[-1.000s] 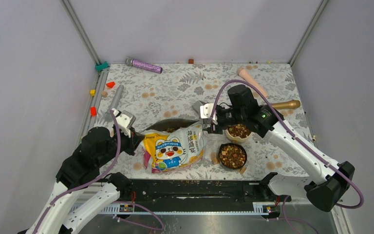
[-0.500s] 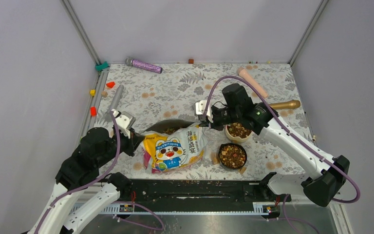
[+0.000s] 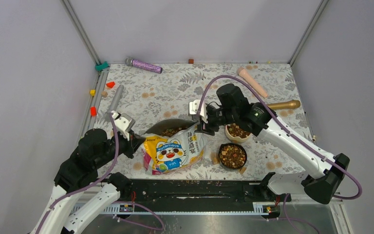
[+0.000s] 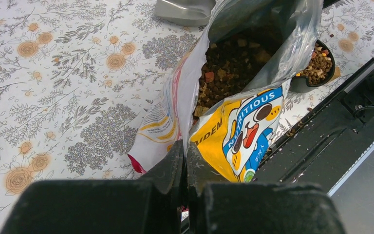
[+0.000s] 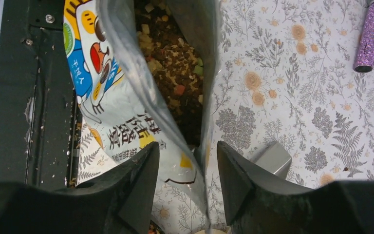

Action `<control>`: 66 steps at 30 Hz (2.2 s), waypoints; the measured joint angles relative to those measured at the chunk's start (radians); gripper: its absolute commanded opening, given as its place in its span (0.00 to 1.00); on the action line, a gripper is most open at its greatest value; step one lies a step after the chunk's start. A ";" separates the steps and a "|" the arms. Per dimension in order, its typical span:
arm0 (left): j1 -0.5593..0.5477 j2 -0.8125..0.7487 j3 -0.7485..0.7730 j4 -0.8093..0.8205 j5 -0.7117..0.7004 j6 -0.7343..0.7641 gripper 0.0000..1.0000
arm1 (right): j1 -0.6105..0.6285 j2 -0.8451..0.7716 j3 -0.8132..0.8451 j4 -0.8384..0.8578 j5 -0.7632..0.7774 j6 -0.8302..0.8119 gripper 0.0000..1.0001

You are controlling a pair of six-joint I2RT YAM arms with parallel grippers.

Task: Serve the pet food
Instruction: Close the pet food bag at the center of the board.

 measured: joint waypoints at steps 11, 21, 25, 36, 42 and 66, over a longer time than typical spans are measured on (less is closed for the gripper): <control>0.006 -0.003 0.002 -0.004 0.019 0.011 0.00 | 0.010 0.060 0.073 -0.067 0.074 -0.002 0.00; 0.011 -0.010 0.003 -0.008 0.036 0.012 0.00 | 0.016 0.059 0.087 -0.090 0.087 0.050 0.28; 0.014 -0.008 0.003 -0.009 0.042 0.015 0.00 | 0.015 0.056 0.087 -0.092 0.070 0.035 0.38; 0.028 -0.004 0.004 -0.009 0.068 0.019 0.00 | 0.024 0.101 0.124 -0.113 0.052 -0.013 0.44; 0.035 -0.004 0.004 -0.010 0.073 0.022 0.00 | 0.035 0.145 0.152 -0.115 0.047 -0.023 0.00; 0.020 -0.069 -0.006 -0.008 -0.052 -0.132 0.00 | 0.069 0.024 0.071 -0.165 0.089 -0.169 0.00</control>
